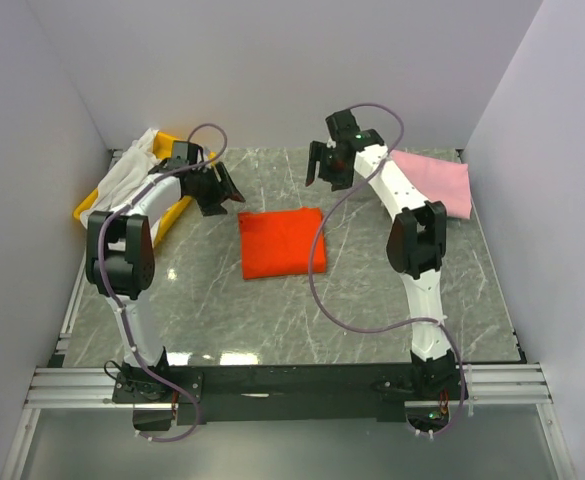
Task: Fold and stack the t-shirts
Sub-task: Fold the tshirt, then neatly place the folded tshirt to the corner
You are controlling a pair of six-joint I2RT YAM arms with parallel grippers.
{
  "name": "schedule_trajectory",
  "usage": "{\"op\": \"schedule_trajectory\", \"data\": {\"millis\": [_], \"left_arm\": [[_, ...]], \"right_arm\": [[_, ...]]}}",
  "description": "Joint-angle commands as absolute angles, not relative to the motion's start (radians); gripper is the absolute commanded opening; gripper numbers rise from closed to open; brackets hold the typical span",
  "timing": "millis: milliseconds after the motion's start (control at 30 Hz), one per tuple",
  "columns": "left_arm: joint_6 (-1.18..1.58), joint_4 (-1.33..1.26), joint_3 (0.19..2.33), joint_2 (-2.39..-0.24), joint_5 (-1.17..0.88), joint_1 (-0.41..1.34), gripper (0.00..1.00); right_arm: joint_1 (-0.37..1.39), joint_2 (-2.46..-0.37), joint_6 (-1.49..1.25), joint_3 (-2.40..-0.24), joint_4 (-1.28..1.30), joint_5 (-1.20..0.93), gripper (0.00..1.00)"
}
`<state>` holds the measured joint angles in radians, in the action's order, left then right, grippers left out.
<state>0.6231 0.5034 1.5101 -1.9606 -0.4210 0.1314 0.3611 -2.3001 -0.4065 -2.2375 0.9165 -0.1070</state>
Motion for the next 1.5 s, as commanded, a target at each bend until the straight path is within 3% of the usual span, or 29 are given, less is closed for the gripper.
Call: {"op": "schedule_trajectory", "data": {"millis": [0,367,833,1000,1267,1467], "left_arm": [[0.634,0.425,1.557,-1.921,-0.391,0.13,0.71],[0.557,0.339,1.315,-1.819,-0.465,0.143,0.69],[0.508,0.265,1.138,-1.799,-0.488,0.163,0.68],[0.52,0.219,1.117,-1.818,-0.518,0.172,0.65],[0.526,0.164,1.095,-1.855,-0.545,0.186,0.55],[0.526,0.176,1.095,-1.897,-0.514,0.186,0.39]], "right_arm": [[0.33,-2.255,-0.394,-2.267,0.884,-0.169,0.82],[0.322,-1.982,-0.342,-1.795,0.684,-0.279,0.85],[0.319,-1.878,-0.319,-1.422,0.483,-0.6,0.85],[0.301,-1.856,-0.342,-1.307,0.407,-0.609,0.85],[0.261,-1.848,-0.357,-1.206,0.312,-0.653,0.85],[0.236,-1.891,-0.367,-1.173,0.221,-0.724,0.84]]}}
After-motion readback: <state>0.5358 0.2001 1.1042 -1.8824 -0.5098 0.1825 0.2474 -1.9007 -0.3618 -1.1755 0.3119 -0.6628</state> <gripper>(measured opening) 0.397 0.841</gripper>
